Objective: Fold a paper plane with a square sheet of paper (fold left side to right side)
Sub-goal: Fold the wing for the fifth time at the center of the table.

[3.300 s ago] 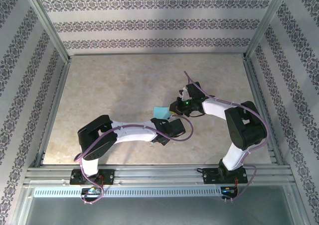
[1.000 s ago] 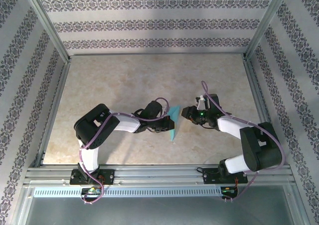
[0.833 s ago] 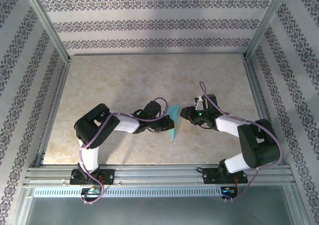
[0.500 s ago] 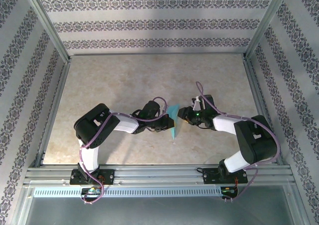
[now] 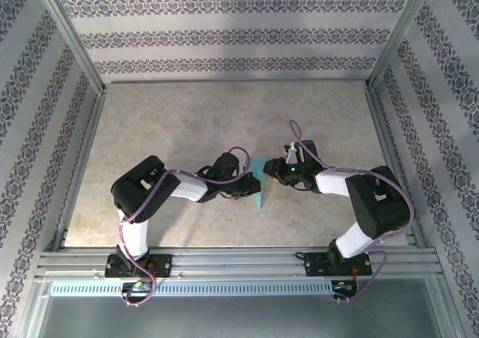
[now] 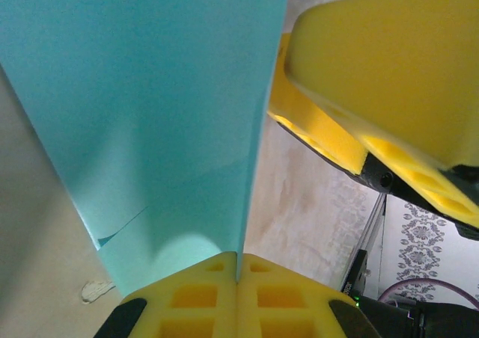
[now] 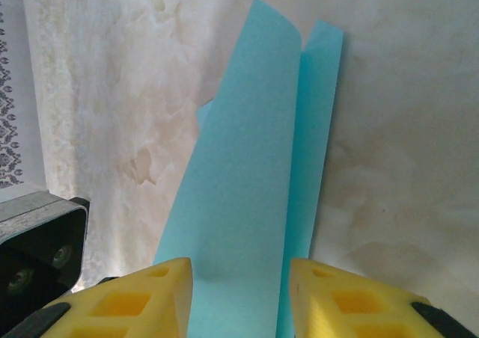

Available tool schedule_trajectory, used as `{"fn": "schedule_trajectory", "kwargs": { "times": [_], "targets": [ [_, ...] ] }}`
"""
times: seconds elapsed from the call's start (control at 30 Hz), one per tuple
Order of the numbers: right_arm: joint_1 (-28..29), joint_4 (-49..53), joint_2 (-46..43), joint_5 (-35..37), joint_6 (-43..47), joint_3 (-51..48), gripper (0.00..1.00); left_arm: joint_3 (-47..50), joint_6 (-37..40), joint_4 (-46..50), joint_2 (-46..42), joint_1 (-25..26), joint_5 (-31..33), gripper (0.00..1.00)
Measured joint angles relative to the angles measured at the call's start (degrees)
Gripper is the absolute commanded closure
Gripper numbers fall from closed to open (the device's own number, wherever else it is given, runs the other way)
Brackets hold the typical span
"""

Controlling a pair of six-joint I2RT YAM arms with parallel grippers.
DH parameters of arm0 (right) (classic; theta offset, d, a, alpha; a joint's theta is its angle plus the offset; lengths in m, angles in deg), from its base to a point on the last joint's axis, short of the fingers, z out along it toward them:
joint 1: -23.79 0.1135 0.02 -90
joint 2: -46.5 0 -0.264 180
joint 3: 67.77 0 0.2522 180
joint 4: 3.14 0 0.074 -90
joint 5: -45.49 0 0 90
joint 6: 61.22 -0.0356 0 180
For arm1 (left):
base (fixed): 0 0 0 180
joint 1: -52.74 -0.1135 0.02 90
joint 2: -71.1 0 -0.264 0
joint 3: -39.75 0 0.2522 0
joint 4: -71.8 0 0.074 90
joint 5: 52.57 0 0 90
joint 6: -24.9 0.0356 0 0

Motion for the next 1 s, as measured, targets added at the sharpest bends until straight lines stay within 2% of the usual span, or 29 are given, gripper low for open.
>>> {"fn": "schedule_trajectory", "kwargs": {
  "times": [1.0],
  "targets": [
    [2.6,0.1,3.4,2.5,-1.4,1.8,0.59,0.7,-1.5,-1.2,0.0,-0.3,0.1,1.0]
  ]
}}
